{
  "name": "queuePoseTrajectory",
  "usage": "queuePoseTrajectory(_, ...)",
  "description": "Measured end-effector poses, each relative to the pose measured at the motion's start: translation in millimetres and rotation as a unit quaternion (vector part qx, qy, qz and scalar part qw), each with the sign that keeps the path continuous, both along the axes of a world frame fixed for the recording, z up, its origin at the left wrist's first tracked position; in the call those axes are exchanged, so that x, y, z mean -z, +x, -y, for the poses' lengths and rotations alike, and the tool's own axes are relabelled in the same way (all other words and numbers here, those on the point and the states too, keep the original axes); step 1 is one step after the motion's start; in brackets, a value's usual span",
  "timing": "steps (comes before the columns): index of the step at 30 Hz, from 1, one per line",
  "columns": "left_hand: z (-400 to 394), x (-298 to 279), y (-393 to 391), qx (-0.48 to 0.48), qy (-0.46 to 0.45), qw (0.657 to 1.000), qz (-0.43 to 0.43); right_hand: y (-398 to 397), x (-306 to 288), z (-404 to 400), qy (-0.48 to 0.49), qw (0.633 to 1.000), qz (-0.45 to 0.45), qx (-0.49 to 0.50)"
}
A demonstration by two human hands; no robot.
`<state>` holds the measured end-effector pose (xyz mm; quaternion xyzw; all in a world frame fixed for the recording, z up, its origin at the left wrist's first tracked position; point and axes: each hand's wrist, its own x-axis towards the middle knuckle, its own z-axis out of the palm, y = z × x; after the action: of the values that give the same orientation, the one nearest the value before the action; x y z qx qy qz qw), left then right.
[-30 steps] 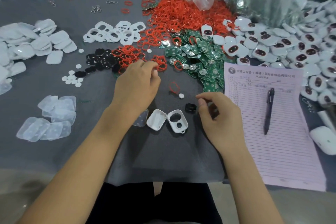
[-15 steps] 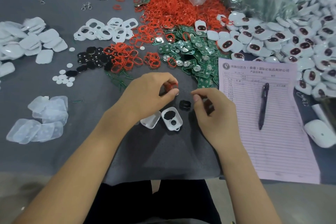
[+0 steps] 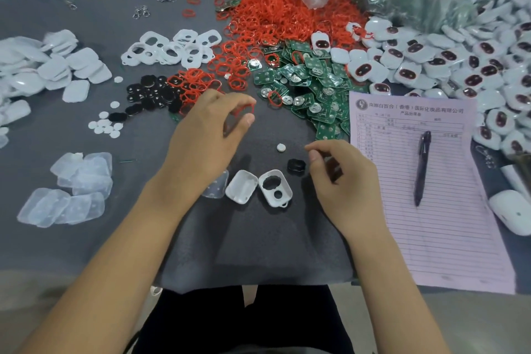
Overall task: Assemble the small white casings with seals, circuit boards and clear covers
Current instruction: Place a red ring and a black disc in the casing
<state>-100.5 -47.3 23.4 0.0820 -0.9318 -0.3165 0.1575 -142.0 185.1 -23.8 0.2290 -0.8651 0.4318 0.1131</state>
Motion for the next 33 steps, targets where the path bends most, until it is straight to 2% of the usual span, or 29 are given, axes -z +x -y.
queuePoseTrajectory(6,5.0,16.4,38.5,-0.034,0.067,0.997,-0.013,-0.1,0.4,0.3,0.003,1.000,0.000,0.001)
queuePoseTrajectory(13,8.5,15.3,46.2,-0.006,0.047,0.998,0.049,0.5,0.1,0.1,0.013,1.000,0.008,-0.003)
queuePoseTrajectory(20,-4.5,8.5,42.1,0.043,0.047,0.996,0.063,-0.1,-0.9,-0.3,0.024,1.000,0.007,0.002)
queuePoseTrajectory(29,1.5,22.1,56.4,0.017,0.033,0.999,-0.009,0.4,-2.8,0.2,0.030,1.000,0.009,0.001)
queuePoseTrajectory(33,2.7,30.2,67.6,-0.002,0.037,0.999,-0.013,0.9,-3.7,0.5,0.025,1.000,-0.003,-0.008)
